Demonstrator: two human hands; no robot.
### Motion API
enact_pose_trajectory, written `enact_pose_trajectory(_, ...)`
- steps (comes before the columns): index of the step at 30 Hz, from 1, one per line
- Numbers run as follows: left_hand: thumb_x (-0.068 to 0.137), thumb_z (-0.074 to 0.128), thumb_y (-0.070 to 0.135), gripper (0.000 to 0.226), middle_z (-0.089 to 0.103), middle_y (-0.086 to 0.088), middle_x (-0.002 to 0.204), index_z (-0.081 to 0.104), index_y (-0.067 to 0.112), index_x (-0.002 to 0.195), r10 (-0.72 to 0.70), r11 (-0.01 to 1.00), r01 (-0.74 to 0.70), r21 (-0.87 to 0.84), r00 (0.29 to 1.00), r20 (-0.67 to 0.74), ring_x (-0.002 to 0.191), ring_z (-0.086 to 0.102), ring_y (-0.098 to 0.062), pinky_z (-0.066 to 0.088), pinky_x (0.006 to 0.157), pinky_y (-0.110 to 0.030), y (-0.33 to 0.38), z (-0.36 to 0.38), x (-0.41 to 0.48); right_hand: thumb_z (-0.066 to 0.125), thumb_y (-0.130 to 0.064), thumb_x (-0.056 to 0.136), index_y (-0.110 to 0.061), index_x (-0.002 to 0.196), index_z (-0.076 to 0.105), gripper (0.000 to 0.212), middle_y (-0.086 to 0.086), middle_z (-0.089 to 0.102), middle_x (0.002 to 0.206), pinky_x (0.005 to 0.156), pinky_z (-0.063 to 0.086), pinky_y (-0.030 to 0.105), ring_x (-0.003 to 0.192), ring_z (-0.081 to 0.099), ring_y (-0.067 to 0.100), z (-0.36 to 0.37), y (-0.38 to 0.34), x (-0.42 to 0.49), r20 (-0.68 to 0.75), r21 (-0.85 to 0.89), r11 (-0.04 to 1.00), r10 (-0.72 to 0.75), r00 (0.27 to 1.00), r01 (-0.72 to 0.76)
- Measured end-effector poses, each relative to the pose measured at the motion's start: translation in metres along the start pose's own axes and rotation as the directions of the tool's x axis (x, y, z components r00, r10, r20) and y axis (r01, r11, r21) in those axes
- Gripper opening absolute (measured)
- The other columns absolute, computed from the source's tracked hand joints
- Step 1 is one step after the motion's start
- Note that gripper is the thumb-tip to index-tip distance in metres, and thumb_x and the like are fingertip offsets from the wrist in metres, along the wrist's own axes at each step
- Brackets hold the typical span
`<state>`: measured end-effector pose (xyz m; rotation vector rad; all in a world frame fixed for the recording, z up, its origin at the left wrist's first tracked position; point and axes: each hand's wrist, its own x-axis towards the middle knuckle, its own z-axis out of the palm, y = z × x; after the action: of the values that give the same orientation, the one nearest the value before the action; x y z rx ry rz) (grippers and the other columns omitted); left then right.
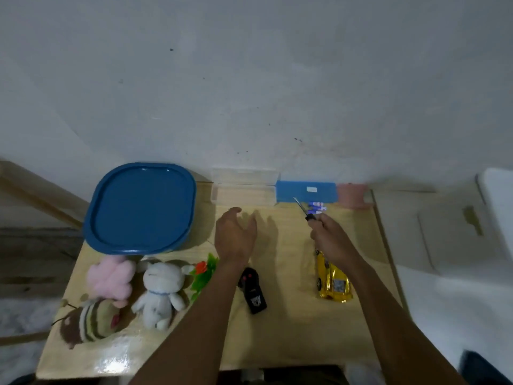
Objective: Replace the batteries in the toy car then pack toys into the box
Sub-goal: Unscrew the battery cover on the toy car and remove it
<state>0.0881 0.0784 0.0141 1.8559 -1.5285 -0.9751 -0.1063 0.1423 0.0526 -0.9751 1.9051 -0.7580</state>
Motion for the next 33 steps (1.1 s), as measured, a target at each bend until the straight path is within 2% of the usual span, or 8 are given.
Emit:
enact_pose_trajectory(5, 0.090, 0.063, 0.042, 0.041, 0.068, -0.011, 0.113, 0.061, 0.018, 0.122, 0.078, 0.994, -0.042, -0.096, 0.911, 0.404, 0.094, 0.065, -0.025, 0.057, 0.081, -0.042, 0.016, 0.038, -0.052, 0.057, -0.044, 0.093, -0.010, 0.077, 0.060, 0.038, -0.001, 0.050, 0.062, 0.058, 0.036, 0.030, 0.056, 0.047, 0.015, -0.035, 0.049, -0.054, -0.205, -0.007, 0.996, 0.082, 0.975, -0.085)
enact_pose_trajectory(9, 0.091, 0.060, 0.041, 0.055, 0.057, -0.010, 0.132, 0.045, 0.018, 0.139, 0.056, 0.992, -0.111, 0.056, 0.800, 0.598, 0.120, 0.055, -0.028, 0.048, 0.096, -0.038, 0.036, 0.091, -0.091, 0.053, -0.041, 0.096, -0.013, 0.067, 0.054, 0.040, 0.004, 0.052, 0.062, 0.062, 0.044, 0.038, 0.058, 0.051, 0.020, -0.048, 0.094, -0.065, -0.289, 0.060, 0.987, 0.161, 0.944, -0.150)
enact_pose_trajectory(13, 0.089, 0.057, 0.048, 0.076, 0.042, -0.014, 0.140, 0.023, 0.022, 0.153, -0.057, 0.975, -0.093, 0.202, 0.775, 0.629, 0.131, 0.042, -0.036, 0.041, 0.104, -0.044, 0.042, 0.134, -0.121, 0.050, -0.039, 0.097, 0.005, 0.089, 0.062, 0.046, 0.025, 0.067, 0.086, 0.079, 0.051, 0.051, 0.078, 0.064, 0.038, -0.055, 0.131, -0.061, -0.284, 0.149, 0.968, 0.239, 0.929, -0.203)
enact_pose_trajectory(16, 0.090, 0.056, 0.044, 0.077, 0.039, -0.015, 0.139, 0.017, 0.025, 0.153, -0.109, 0.968, -0.047, 0.248, 0.808, 0.580, 0.129, 0.042, -0.037, 0.043, 0.102, -0.045, 0.044, 0.151, -0.133, 0.049, -0.035, 0.098, 0.007, 0.099, 0.060, 0.044, 0.029, 0.065, 0.100, 0.076, 0.050, 0.044, 0.091, 0.064, 0.042, -0.057, 0.145, -0.055, -0.180, 0.203, 0.942, 0.305, 0.935, -0.268)
enact_pose_trajectory(20, 0.088, 0.061, 0.039, 0.075, 0.044, -0.017, 0.131, 0.023, 0.018, 0.149, -0.097, 0.966, -0.038, 0.257, 0.866, 0.491, 0.122, 0.049, -0.038, 0.047, 0.096, -0.045, 0.050, 0.159, -0.134, 0.046, -0.029, 0.099, -0.014, 0.082, 0.055, 0.025, 0.014, 0.060, 0.079, 0.062, 0.039, 0.036, 0.063, 0.054, 0.024, -0.057, 0.146, -0.046, -0.036, 0.233, 0.914, 0.349, 0.936, -0.332)
enact_pose_trajectory(22, 0.084, 0.065, 0.037, 0.076, 0.048, -0.017, 0.129, 0.027, 0.017, 0.148, -0.106, 0.973, -0.011, 0.230, 0.866, 0.488, 0.120, 0.051, -0.036, 0.048, 0.095, -0.044, 0.052, 0.158, -0.131, 0.046, -0.027, 0.099, -0.017, 0.080, 0.054, 0.024, 0.008, 0.056, 0.075, 0.063, 0.034, 0.035, 0.061, 0.047, 0.019, -0.057, 0.146, -0.044, -0.004, 0.272, 0.899, 0.359, 0.933, -0.344)
enact_pose_trajectory(30, 0.084, 0.069, 0.032, 0.063, 0.060, -0.003, 0.111, 0.038, 0.022, 0.137, -0.167, 0.981, 0.194, -0.001, 0.846, 0.507, 0.102, 0.061, -0.024, 0.051, 0.085, -0.032, 0.049, 0.137, -0.111, 0.046, -0.019, 0.101, -0.017, 0.088, 0.054, 0.015, 0.009, 0.064, 0.084, 0.060, 0.043, 0.030, 0.071, 0.057, 0.019, -0.067, 0.125, -0.050, 0.097, 0.534, 0.772, 0.349, 0.932, -0.345)
enact_pose_trajectory(33, 0.086, 0.063, 0.038, 0.045, 0.061, -0.003, 0.090, 0.047, 0.021, 0.125, -0.230, 0.912, 0.382, -0.151, 0.779, 0.583, 0.073, 0.062, -0.015, 0.048, 0.058, -0.025, 0.056, 0.121, -0.109, 0.047, -0.018, 0.100, -0.015, 0.086, 0.057, 0.018, 0.005, 0.066, 0.082, 0.075, 0.054, 0.043, 0.080, 0.063, 0.021, -0.066, 0.109, -0.055, 0.108, 0.566, 0.777, 0.261, 0.959, -0.275)
